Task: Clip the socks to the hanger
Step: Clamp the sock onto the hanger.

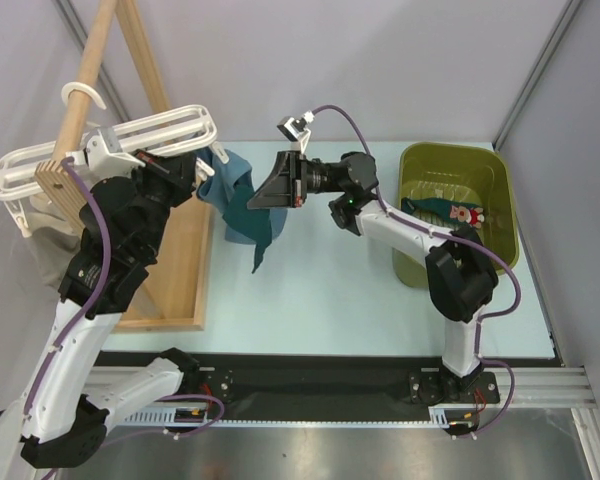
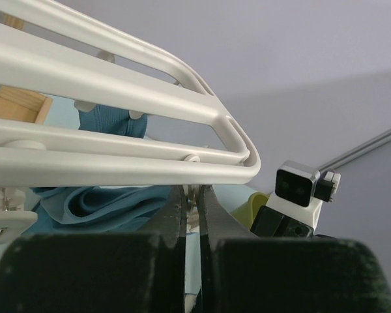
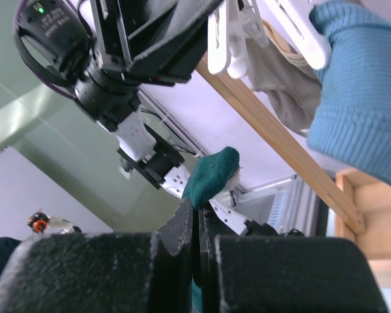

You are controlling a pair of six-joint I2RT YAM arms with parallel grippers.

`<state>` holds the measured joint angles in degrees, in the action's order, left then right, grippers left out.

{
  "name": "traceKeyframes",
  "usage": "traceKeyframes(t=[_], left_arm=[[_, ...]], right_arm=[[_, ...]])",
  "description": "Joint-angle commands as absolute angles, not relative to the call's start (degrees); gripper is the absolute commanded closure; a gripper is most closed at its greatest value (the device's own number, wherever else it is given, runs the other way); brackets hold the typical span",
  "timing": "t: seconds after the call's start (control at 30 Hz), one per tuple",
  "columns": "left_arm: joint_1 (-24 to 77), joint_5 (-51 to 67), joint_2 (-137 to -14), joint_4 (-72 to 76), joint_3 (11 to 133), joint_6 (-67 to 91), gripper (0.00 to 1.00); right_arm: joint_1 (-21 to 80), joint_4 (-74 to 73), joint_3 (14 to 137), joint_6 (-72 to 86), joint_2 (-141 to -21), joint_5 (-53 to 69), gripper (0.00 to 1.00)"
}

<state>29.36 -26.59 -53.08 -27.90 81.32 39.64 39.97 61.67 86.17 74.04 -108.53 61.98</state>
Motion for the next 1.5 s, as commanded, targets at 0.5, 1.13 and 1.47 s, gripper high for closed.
traceKeyframes(t=[0.5, 1.13, 1.47], left_arm=[[29.88, -18.9, -52.29, -29.09, 79.72, 42.37, 1.0], [29.88, -18.19, -52.12, -29.36, 79.72, 42.63, 1.0], [29.88, -18.02, -52.21, -29.36, 79.63, 42.71, 1.0]], right_arm=[[42.8, 62.75, 97.56, 78.31, -113.82, 58.1, 1.0], [43.68, 62.31, 104.15, 80.68, -118.91, 55.99, 1.0], [43.42, 62.75, 104.94, 81.3, -118.48, 56.07, 1.0]])
